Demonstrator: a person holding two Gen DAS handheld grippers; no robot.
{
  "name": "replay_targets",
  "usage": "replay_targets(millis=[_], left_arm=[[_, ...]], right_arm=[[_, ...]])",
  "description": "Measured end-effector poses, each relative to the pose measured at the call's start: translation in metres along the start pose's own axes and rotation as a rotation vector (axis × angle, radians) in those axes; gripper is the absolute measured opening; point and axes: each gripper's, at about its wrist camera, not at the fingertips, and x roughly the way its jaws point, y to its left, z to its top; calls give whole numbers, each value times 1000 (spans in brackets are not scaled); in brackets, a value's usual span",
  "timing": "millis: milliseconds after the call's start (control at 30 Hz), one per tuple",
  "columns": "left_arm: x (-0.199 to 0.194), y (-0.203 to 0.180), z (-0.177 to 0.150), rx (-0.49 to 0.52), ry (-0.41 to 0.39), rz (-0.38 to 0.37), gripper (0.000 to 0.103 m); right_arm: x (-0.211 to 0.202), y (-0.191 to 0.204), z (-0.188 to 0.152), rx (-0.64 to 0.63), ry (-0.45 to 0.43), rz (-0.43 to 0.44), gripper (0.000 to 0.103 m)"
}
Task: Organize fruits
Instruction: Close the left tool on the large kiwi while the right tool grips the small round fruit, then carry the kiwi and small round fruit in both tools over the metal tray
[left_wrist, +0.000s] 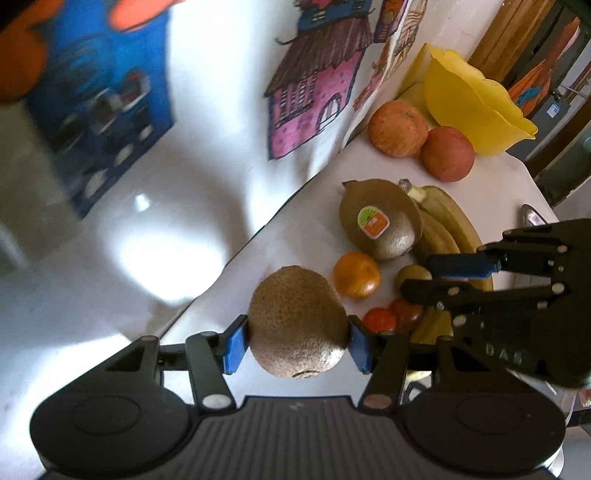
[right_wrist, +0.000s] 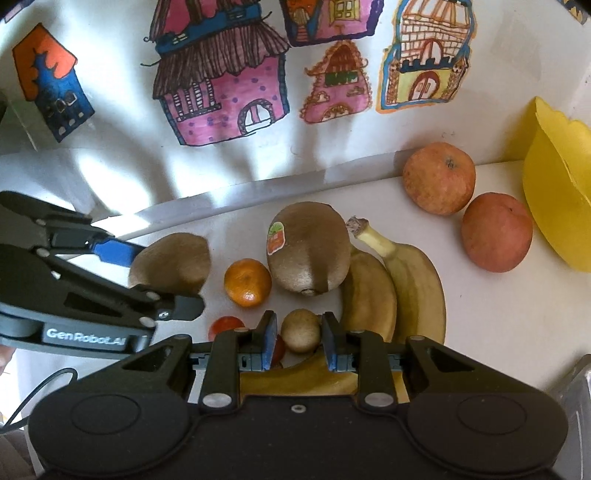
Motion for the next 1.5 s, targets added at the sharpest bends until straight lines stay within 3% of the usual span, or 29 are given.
replay_targets(millis=[200, 367, 467, 633, 1067, 1500], left_arm=[[-5, 2, -7, -17, -4, 4, 60], [-7, 3, -12, -29, -2, -1, 60], [-9, 5, -15, -31, -1, 0, 60], [-11, 5, -17, -31, -7, 5, 60], [-13, -2, -23, -13, -10, 19, 59], [-26, -27, -34, 65, -42, -12, 59]], right_arm=[[6, -7, 3, 60, 1, 13, 30], [12, -17, 7, 274, 48, 53, 35], [17, -20, -5, 397, 24, 100, 34], [17, -11, -13, 382, -21, 108, 27], [1, -1, -35, 364, -150, 92, 26], [-39, 9, -81, 385, -280, 39, 26]])
